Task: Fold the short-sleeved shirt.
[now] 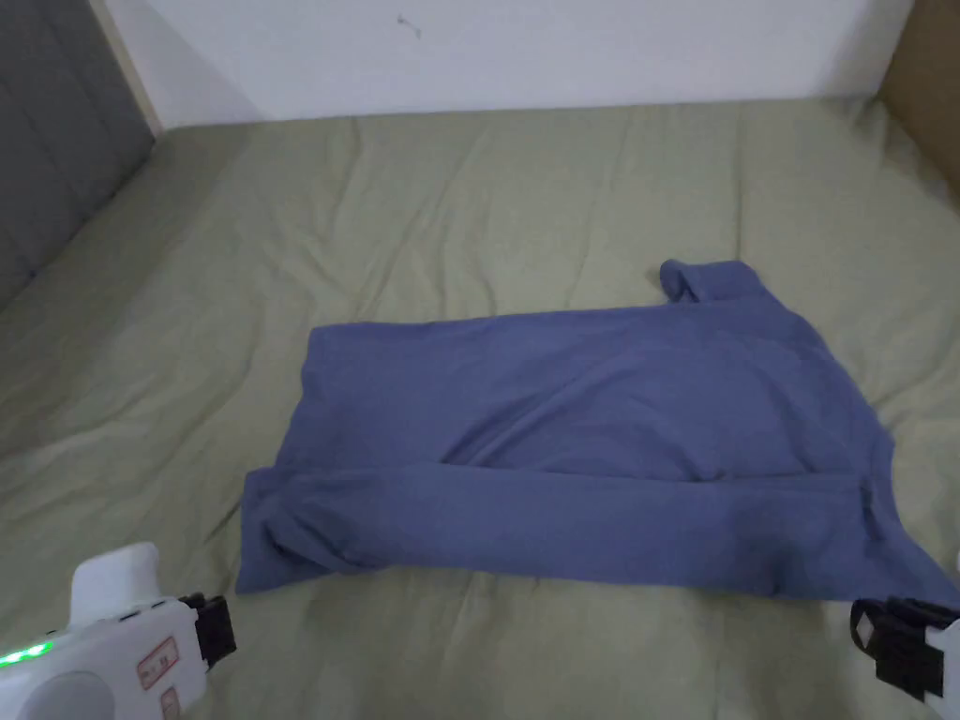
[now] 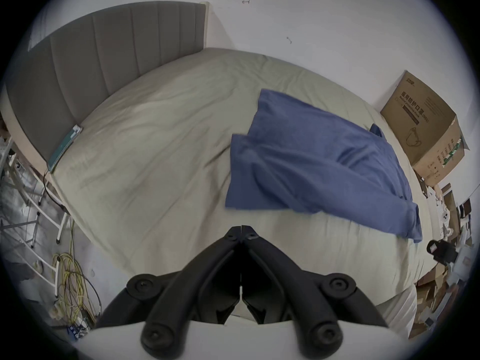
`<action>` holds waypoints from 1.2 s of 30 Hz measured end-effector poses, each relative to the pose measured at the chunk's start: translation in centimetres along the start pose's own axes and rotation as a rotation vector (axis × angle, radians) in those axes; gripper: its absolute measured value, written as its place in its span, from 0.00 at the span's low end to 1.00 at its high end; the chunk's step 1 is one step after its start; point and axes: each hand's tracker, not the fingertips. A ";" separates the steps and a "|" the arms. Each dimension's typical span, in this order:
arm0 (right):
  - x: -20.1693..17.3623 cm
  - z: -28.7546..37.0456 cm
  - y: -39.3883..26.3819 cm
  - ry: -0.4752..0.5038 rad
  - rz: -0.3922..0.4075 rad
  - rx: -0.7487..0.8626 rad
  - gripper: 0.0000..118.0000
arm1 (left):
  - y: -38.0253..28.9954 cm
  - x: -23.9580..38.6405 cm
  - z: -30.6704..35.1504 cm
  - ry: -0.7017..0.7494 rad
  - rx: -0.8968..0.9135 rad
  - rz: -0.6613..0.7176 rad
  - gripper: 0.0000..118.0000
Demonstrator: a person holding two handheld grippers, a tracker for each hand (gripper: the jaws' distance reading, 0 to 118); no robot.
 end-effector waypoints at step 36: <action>6.7 -9.0 5.4 -0.072 -0.032 -0.141 0.07 | 5.5 1.3 -7.2 0.044 -0.083 -0.124 0.04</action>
